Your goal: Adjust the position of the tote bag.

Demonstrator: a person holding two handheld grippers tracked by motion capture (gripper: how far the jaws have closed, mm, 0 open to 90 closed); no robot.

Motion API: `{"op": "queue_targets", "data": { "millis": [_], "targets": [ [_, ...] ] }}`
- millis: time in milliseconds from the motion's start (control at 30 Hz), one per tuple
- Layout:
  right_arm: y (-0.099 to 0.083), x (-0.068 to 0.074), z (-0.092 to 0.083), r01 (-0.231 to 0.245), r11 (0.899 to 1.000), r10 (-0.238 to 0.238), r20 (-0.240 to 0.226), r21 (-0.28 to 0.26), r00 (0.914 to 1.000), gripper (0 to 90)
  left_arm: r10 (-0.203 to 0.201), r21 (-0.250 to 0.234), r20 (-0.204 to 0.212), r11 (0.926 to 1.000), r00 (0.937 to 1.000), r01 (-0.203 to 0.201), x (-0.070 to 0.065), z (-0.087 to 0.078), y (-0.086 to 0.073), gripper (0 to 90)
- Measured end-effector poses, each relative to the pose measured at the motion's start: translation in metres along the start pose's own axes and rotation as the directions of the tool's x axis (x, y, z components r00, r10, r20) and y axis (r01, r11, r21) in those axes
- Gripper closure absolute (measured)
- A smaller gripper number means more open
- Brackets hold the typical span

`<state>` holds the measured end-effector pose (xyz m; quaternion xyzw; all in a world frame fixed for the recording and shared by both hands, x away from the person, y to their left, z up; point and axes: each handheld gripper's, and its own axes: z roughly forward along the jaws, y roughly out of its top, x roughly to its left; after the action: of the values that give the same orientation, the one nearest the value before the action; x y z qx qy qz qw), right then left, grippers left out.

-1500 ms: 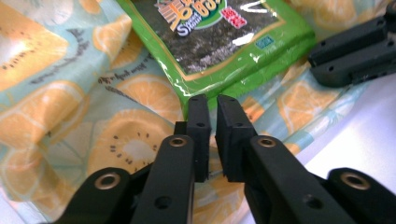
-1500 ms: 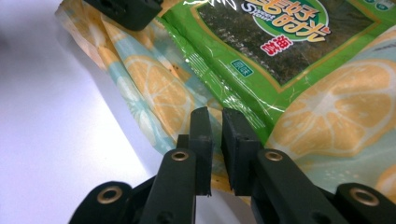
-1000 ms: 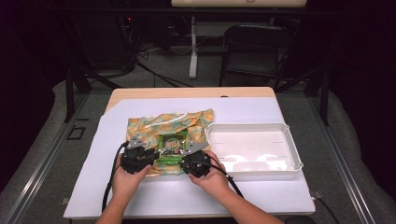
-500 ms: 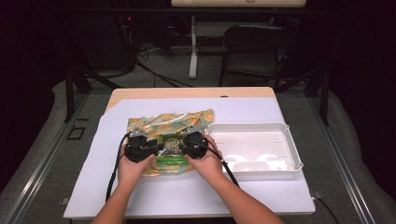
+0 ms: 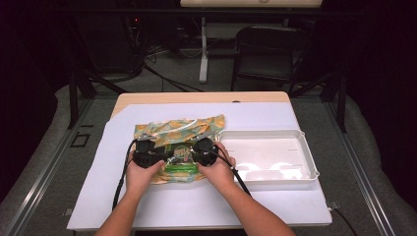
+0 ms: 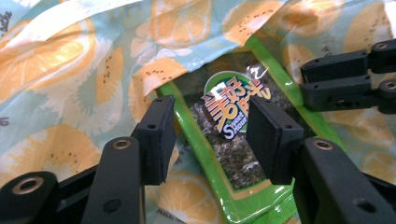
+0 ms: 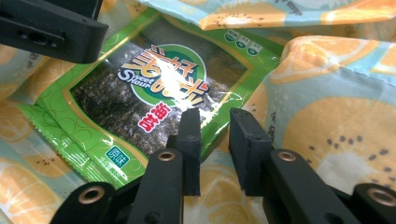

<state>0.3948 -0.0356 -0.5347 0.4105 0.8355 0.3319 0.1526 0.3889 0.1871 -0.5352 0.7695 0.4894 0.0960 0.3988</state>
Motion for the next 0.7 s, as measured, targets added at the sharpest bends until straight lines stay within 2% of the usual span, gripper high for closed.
{"op": "queue_targets", "data": {
  "millis": [100,133,333,500,700],
  "targets": [
    [0.000,0.000,0.001,-0.008,1.000,0.008,0.000,-0.006,1.0000,75.4,-0.001,0.009,-0.005,1.0000,1.0000,0.001,0.000,0.002,-0.001,51.0],
    [0.001,-0.001,0.000,-0.003,1.000,0.003,0.005,0.008,1.0000,75.7,0.001,0.015,-0.006,0.9999,1.0000,0.000,0.000,0.003,-0.001,50.9],
    [0.002,-0.005,0.003,-0.066,0.998,0.066,-0.007,0.003,0.9978,77.2,-0.010,0.016,-0.007,0.9998,0.9999,0.011,0.001,0.004,-0.001,50.8],
    [0.004,-0.008,0.004,-0.094,0.995,0.094,-0.003,0.020,0.9955,77.9,-0.027,0.015,-0.007,0.9995,0.9996,0.027,0.004,0.006,-0.001,50.8],
    [0.006,-0.011,0.005,-0.146,0.989,0.146,-0.007,0.029,0.9892,80.1,-0.050,0.015,0.004,0.9986,0.9987,0.050,0.006,0.008,0.000,50.5]
  ]
}}
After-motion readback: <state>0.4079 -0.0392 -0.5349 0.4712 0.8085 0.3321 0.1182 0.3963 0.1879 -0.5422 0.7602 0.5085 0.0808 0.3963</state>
